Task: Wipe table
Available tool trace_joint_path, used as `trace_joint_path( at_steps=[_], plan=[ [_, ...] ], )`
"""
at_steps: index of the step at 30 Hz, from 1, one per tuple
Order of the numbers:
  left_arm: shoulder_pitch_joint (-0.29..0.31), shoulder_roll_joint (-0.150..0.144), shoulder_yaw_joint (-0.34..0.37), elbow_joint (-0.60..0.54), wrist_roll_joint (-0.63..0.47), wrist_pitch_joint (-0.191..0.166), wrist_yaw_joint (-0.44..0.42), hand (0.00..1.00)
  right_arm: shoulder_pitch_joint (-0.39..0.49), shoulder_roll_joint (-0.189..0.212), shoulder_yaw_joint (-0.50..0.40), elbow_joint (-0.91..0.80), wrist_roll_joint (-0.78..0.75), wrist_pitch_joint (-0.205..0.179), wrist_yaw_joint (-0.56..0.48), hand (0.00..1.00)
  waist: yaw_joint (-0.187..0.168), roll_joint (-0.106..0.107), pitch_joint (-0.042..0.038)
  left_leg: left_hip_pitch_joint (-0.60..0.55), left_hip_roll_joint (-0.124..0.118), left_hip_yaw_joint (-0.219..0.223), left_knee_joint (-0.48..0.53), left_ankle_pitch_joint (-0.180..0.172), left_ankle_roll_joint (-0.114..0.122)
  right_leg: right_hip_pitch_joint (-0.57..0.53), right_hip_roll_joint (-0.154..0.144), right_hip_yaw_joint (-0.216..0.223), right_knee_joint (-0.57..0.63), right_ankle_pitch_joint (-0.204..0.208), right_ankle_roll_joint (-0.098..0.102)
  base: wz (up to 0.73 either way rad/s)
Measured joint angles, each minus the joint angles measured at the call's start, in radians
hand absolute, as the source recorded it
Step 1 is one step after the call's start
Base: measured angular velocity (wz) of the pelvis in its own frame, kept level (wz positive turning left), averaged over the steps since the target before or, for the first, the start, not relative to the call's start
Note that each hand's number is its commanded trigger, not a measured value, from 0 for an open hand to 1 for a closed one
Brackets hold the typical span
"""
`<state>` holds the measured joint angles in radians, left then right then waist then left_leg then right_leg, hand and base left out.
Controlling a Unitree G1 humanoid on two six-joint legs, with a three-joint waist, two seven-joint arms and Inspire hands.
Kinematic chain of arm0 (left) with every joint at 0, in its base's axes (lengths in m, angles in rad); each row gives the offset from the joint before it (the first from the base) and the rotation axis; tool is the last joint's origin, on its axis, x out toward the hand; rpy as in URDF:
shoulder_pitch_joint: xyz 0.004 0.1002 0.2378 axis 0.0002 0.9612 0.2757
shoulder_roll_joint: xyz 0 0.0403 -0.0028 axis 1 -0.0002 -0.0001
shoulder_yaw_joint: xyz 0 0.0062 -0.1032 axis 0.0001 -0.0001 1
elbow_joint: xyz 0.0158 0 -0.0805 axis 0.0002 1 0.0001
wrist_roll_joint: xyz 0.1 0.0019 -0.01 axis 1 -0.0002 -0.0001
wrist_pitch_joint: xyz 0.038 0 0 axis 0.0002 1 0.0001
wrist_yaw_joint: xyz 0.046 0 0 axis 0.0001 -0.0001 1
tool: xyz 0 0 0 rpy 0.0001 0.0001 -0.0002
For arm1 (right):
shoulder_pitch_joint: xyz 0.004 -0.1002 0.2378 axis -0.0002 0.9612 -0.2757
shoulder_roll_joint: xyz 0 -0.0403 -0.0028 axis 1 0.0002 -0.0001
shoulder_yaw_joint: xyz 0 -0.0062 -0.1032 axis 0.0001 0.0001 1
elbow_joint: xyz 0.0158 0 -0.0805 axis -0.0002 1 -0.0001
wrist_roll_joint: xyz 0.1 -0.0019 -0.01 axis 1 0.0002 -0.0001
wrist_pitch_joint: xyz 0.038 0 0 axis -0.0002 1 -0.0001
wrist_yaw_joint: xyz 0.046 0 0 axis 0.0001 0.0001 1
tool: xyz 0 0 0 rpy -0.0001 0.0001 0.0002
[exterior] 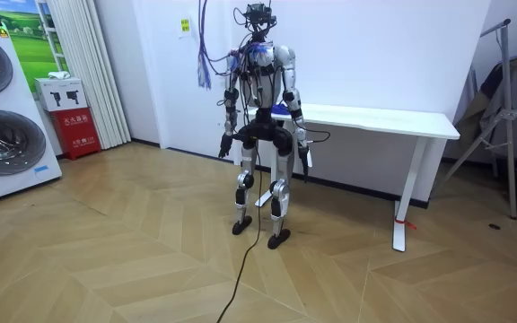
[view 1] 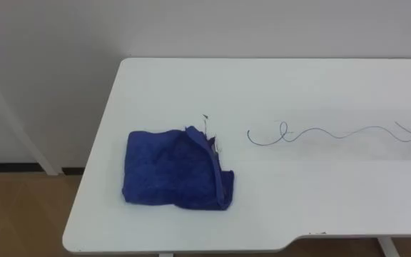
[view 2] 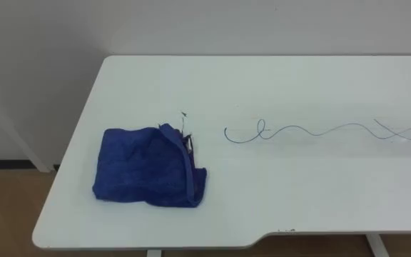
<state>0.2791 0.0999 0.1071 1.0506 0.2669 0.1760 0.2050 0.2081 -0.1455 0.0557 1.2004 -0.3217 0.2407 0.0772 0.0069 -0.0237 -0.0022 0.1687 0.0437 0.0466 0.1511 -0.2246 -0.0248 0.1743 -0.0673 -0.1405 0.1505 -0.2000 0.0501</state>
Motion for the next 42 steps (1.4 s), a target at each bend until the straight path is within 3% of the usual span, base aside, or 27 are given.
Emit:
trace_joint_path(
  at_steps=[15, 21, 26, 30, 35, 38, 42],
  plan=[
    [-0.004, 0.0, -0.014, -0.04, -0.001, -0.007, -0.004, 0.0, -0.011, -0.001, 0.001, -0.011, 0.005, -0.021, -0.002, 0.0, 0.0, 0.001, 0.0005, -0.001, -0.001, -0.002, -0.001, -0.001, -0.001, -0.001, 0.0, -0.002, -0.001, 0.0, 0.001, 0.0],
    [0.001, 0.0, -0.002, -0.039, -0.002, 0.0, -0.008, 0.0, -0.009, 0.0, -0.021, 0.036, 0.117, -0.019, -0.029, 0.0, -0.002, -0.006, 0.0, -0.001, -0.001, 0.0, -0.001, -0.001, -0.001, -0.001, 0.0, 0.0, -0.001, -0.001, 0.001, 0.0],
    [0.008, 0.002, 0.057, -0.04, -0.001, 0.019, -0.035, 0.0, 0.003, -0.006, -0.202, 0.091, 0.304, -0.005, -0.095, 0.0, -0.01, -0.017, -0.0006, 0.003, -0.001, -0.001, -0.001, -0.001, -0.001, 0.003, 0.0, 0.0, 0.0, -0.001, 0.001, 0.0],
    [0.02, 0.016, 0.133, -0.041, -0.002, 0.02, -0.039, 0.0, -0.002, -0.019, -0.367, 0.1, 0.449, -0.008, -0.169, 0.0, -0.052, -0.039, 0.0013, 0.0, -0.001, -0.005, 0.0, -0.001, -0.001, 0.002, 0.0, -0.002, 0.0, -0.003, 0.0, 0.01],
    [0.003, 0.056, 0.163, -0.043, -0.001, 0.012, -0.028, 0.0, -0.034, -0.09, -0.5, 0.038, 0.517, -0.012, -0.322, 0.0, -0.066, -0.052, 0.0021, 0.0, -0.003, 0.006, -0.001, -0.001, 0.0, -0.006, -0.002, 0.009, 0.004, -0.003, 0.0, -0.07],
    [-0.001, 0.069, 0.166, -0.052, -0.001, -0.004, -0.021, 0.0, -0.088, -0.141, -0.539, -0.017, 0.522, -0.059, -0.394, 0.0, -0.07, -0.052, 0.0023, -0.007, -0.003, 0.007, -0.002, -0.001, 0.0, -0.018, -0.001, 0.012, 0.006, -0.003, 0.0, -0.01],
    [0.005, 0.069, 0.163, -0.085, -0.001, -0.018, -0.021, 0.0, -0.123, -0.161, -0.543, -0.161, 0.514, -0.097, -0.493, 0.0, -0.057, -0.052, 0.0032, -0.01, -0.001, 0.025, -0.007, 0.0, 0.0, -0.032, 0.001, 0.024, 0.006, -0.003, 0.0, -0.1]
  ],
)
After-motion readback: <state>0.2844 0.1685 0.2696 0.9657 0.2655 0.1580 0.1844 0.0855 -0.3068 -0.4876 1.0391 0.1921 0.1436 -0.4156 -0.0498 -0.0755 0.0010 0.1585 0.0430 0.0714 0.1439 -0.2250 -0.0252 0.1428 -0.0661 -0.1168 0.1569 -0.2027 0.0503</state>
